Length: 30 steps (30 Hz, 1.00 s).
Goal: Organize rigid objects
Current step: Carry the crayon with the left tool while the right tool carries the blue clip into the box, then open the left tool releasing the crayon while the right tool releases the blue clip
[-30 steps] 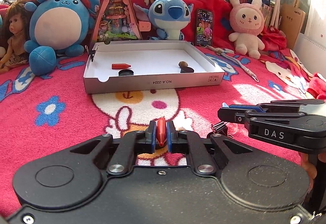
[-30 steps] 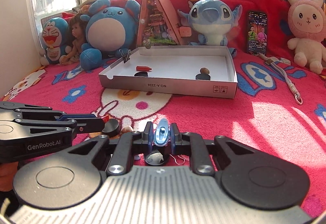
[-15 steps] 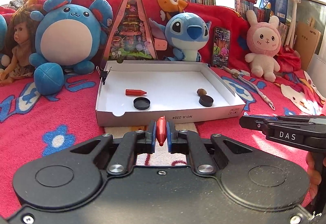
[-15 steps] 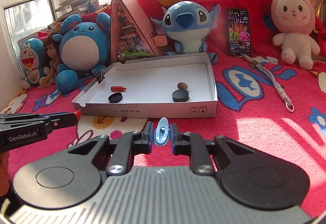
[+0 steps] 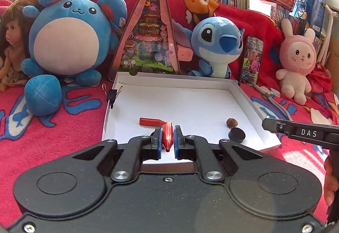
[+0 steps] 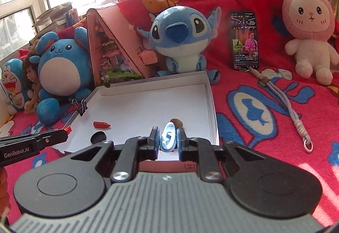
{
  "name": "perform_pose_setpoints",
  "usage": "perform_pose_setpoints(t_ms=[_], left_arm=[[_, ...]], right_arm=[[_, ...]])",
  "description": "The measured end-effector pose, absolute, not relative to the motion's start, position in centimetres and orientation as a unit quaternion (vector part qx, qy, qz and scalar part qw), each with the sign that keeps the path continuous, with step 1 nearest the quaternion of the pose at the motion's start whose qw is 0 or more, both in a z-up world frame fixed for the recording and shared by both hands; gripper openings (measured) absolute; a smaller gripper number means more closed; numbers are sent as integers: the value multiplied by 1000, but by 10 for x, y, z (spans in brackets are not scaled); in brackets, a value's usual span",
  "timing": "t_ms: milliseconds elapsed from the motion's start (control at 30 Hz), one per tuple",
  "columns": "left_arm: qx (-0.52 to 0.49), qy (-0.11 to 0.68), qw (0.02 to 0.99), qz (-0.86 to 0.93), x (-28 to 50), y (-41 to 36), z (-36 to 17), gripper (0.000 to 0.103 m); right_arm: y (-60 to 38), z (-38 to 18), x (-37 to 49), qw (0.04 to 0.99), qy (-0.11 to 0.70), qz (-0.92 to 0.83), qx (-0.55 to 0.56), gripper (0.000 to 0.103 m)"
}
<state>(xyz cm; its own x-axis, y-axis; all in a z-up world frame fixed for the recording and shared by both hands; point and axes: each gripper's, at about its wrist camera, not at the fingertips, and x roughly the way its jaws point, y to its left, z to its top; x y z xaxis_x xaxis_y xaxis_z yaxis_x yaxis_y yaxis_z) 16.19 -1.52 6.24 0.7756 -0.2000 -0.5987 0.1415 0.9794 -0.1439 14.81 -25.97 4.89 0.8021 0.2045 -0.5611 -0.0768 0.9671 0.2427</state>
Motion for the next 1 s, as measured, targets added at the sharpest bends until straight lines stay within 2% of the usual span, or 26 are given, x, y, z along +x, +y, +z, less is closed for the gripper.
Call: perform_pose_setpoints(t_ms=[567, 1000], left_arm=[[-88, 376, 921, -49, 274, -19, 29, 10], [-87, 376, 922, -46, 287, -25, 14, 10]], right_arm=[[-252, 30, 229, 921, 370, 33, 120, 21], [-243, 13, 253, 917, 377, 23, 131, 21]])
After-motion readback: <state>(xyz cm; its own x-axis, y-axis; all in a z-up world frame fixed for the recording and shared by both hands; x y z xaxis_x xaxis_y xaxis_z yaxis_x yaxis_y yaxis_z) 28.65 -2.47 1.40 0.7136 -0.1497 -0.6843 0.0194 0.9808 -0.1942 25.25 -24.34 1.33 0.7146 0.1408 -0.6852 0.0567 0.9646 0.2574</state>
